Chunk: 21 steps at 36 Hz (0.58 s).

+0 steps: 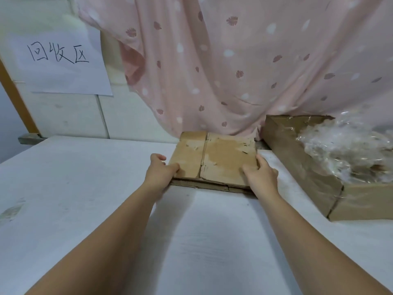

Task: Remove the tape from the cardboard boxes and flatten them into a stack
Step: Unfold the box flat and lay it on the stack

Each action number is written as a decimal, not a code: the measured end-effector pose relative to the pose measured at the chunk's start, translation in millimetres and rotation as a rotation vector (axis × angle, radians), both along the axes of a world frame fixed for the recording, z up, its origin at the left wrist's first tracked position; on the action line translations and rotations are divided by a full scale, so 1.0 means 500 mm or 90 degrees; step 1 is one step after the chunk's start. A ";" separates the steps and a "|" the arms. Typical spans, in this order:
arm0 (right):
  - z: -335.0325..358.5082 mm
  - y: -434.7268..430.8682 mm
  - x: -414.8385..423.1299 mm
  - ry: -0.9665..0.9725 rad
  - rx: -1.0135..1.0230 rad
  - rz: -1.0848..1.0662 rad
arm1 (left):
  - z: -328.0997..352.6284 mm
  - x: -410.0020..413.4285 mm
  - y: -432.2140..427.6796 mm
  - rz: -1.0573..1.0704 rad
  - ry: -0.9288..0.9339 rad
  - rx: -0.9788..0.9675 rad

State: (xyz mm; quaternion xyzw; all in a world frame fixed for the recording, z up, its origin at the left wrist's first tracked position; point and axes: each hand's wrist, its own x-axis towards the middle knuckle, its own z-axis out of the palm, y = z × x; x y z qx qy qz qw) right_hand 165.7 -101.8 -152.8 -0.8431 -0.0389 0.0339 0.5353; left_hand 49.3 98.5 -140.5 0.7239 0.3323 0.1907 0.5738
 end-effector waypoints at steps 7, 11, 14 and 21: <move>-0.027 -0.002 0.006 -0.088 -0.075 0.038 | -0.009 0.023 0.020 -0.029 0.046 -0.026; -0.019 -0.012 0.012 -0.099 -0.034 0.055 | 0.000 0.021 0.029 -0.065 0.079 -0.040; -0.008 -0.026 0.022 -0.023 0.058 0.081 | 0.009 0.009 0.042 -0.120 0.091 -0.131; 0.019 -0.066 0.028 0.189 0.260 0.173 | 0.003 -0.013 0.057 -0.221 0.043 -0.235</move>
